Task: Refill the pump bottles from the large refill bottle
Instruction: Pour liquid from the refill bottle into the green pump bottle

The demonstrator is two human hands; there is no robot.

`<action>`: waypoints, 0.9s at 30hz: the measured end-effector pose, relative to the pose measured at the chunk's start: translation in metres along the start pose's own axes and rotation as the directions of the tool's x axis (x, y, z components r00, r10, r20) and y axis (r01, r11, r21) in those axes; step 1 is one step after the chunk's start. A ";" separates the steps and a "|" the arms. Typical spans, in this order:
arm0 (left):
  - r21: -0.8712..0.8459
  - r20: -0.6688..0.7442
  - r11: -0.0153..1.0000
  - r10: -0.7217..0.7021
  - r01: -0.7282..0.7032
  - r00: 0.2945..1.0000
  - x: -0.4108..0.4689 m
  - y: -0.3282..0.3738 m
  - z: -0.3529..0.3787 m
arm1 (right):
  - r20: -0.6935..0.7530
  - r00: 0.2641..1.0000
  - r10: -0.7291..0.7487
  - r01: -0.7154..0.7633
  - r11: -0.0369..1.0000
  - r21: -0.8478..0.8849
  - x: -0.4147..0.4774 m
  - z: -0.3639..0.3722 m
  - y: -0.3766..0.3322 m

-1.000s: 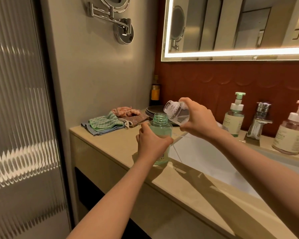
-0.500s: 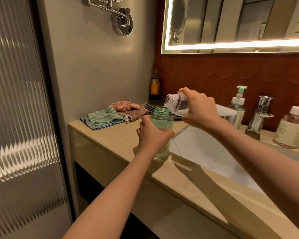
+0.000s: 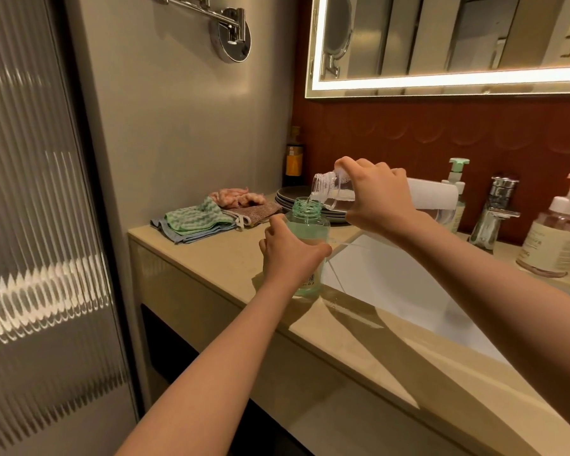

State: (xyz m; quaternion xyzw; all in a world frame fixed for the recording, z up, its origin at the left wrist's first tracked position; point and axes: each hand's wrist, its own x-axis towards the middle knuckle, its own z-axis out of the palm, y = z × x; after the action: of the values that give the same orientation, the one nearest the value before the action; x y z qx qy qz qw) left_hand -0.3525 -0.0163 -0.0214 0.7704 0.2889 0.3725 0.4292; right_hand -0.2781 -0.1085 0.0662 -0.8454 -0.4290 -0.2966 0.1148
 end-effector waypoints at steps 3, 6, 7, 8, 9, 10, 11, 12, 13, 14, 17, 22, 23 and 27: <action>0.000 -0.005 1.000 -0.001 0.001 1.000 0.001 0.000 0.001 | 0.002 1.000 -0.009 0.009 1.000 -0.020 0.000 -0.003 -0.001; 0.006 -0.010 1.000 0.004 -0.004 1.000 0.001 -0.001 0.001 | 0.010 1.000 -0.014 0.014 1.000 -0.028 0.000 -0.005 -0.002; 0.006 -0.009 1.000 0.004 -0.004 1.000 0.001 -0.001 0.001 | 0.015 1.000 -0.013 0.014 1.000 -0.027 -0.001 -0.005 -0.002; 0.005 -0.008 1.000 0.004 -0.004 1.000 0.001 -0.002 0.001 | 0.019 1.000 -0.012 0.012 1.000 -0.024 -0.001 -0.005 -0.002; 0.004 -0.007 1.000 0.002 -0.002 1.000 0.001 -0.002 0.001 | 0.021 1.000 -0.011 0.011 1.000 -0.021 -0.001 -0.005 -0.002; 0.005 -0.006 1.000 0.001 -0.001 1.000 0.001 -0.002 0.001 | 0.022 1.000 -0.010 0.011 1.000 -0.019 -0.001 -0.005 -0.002; 0.007 -0.006 1.000 0.000 0.000 1.000 0.001 -0.002 0.001 | 0.020 1.000 -0.009 0.010 1.000 -0.016 -0.001 -0.004 -0.002; 0.008 -0.006 1.000 0.000 0.000 1.000 0.001 -0.001 0.001 | 0.017 1.000 -0.008 0.009 1.000 -0.013 -0.001 -0.004 -0.002; 0.008 -0.006 1.000 0.000 0.000 1.000 0.001 -0.001 0.001 | 0.015 1.000 -0.008 0.008 1.000 -0.011 -0.001 -0.004 -0.001; 0.009 -0.006 1.000 0.001 -0.001 1.000 0.001 -0.001 0.001 | 0.013 1.000 -0.008 0.008 1.000 -0.009 -0.001 -0.003 -0.001; 0.013 -0.010 1.000 0.003 -0.002 1.000 0.001 -0.001 0.001 | 0.008 1.000 -0.011 0.011 1.000 -0.008 0.000 -0.003 -0.001; 0.017 -0.010 1.000 0.005 -0.005 1.000 0.001 -0.001 0.001 | 0.013 1.000 -0.012 0.012 1.000 -0.014 0.000 -0.003 -0.001; 0.017 -0.009 1.000 0.005 -0.005 1.000 0.001 -0.001 0.001 | 0.013 1.000 -0.012 0.012 1.000 -0.015 0.000 -0.003 -0.002; 0.017 -0.008 1.000 0.001 -0.001 1.000 0.001 -0.002 0.001 | 0.015 1.000 -0.011 0.012 1.000 -0.020 0.000 -0.004 -0.001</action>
State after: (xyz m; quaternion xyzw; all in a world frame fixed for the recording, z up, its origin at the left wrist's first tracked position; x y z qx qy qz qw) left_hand -0.3507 -0.0150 -0.0229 0.7728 0.2934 0.3731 0.4213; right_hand -0.2802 -0.1092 0.0692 -0.8462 -0.4317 -0.2955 0.1013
